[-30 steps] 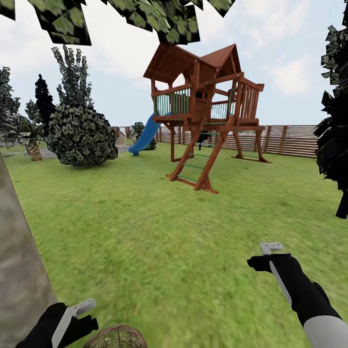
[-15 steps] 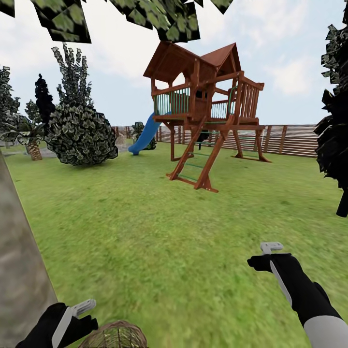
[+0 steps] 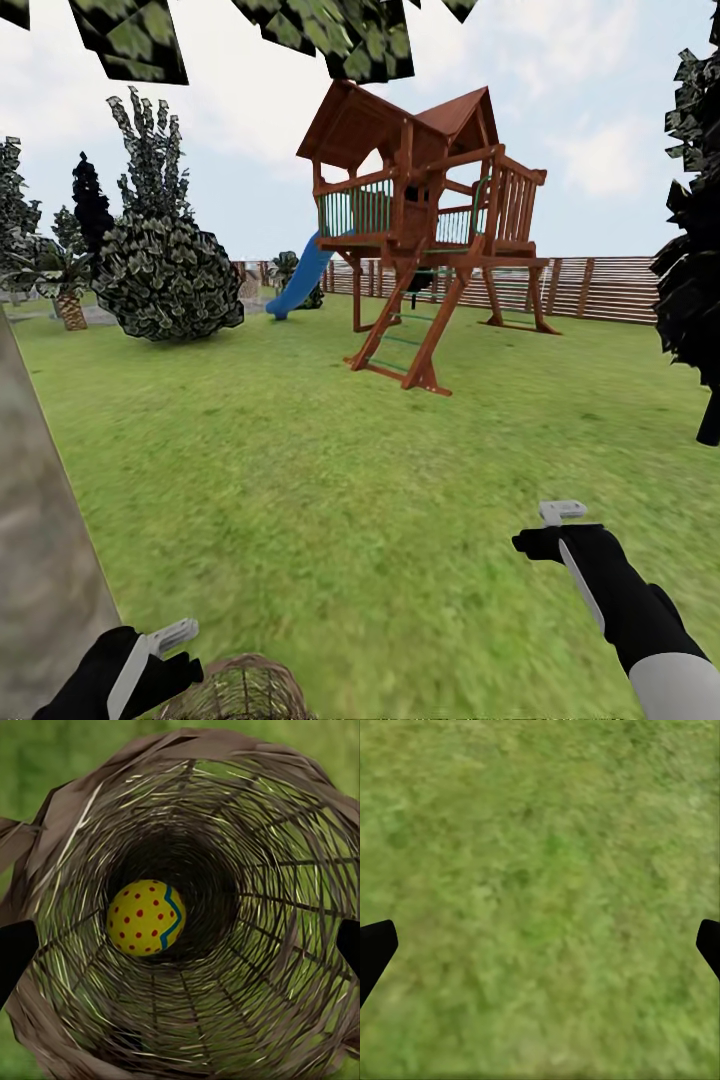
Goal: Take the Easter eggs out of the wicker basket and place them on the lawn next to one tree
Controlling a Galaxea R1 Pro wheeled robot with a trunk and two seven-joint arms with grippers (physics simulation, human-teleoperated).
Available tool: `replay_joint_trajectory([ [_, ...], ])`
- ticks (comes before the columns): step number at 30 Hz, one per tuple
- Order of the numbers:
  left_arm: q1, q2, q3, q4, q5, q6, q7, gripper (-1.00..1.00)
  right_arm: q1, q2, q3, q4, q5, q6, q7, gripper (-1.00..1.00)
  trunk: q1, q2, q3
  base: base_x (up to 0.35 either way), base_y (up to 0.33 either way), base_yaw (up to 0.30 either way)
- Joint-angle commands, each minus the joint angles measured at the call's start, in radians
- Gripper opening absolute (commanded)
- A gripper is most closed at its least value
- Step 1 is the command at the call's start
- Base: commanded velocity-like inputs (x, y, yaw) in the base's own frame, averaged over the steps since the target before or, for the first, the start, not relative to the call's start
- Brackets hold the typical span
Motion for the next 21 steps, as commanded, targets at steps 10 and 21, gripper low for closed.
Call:
replay_joint_trajectory([
  [10, -0.001, 0.000, 0.002, -0.001, 0.005, 0.005, 0.001, 1.00, -0.001, 0.000, -0.002, -0.001, 0.005, 0.005, 0.008, 1.00, 0.038, -0.071, -0.033, 0.000, 0.000, 0.000],
  [21, -0.001, 0.001, 0.002, -0.001, 0.005, 0.005, 0.001, 1.00, -0.001, 0.000, -0.002, -0.001, 0.005, 0.006, 0.008, 1.00, 0.081, -0.148, -0.067, 0.000, 0.000, 0.000],
])
